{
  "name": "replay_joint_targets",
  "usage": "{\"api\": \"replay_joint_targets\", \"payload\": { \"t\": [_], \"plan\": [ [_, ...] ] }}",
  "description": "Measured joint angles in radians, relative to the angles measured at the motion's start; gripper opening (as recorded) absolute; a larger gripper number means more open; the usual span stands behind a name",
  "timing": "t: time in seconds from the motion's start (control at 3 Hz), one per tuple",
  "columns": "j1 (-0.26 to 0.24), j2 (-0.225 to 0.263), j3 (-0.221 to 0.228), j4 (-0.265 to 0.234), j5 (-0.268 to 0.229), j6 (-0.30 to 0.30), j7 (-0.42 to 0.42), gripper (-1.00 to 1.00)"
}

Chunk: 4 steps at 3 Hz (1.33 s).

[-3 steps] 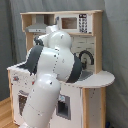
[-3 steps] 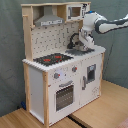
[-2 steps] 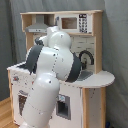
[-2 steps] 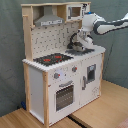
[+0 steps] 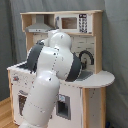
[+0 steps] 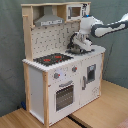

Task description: Play with the kitchen

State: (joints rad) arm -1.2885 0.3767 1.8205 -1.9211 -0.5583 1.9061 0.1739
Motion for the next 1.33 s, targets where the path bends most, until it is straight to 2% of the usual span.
{"api": "replay_joint_targets", "payload": {
  "t": [0.33,0.67,1.0,1.33],
  "plan": [
    [0.031,0.003,-0.021,0.007,0.000,-0.060,-0.071,-1.00],
    [0.032,0.002,-0.018,0.013,0.000,-0.108,-0.072,-1.00],
    [0.032,0.002,-0.017,0.015,0.000,-0.109,-0.072,1.00],
    [0.041,0.002,0.036,0.059,0.001,-0.135,-0.068,1.00]
  ]
}}
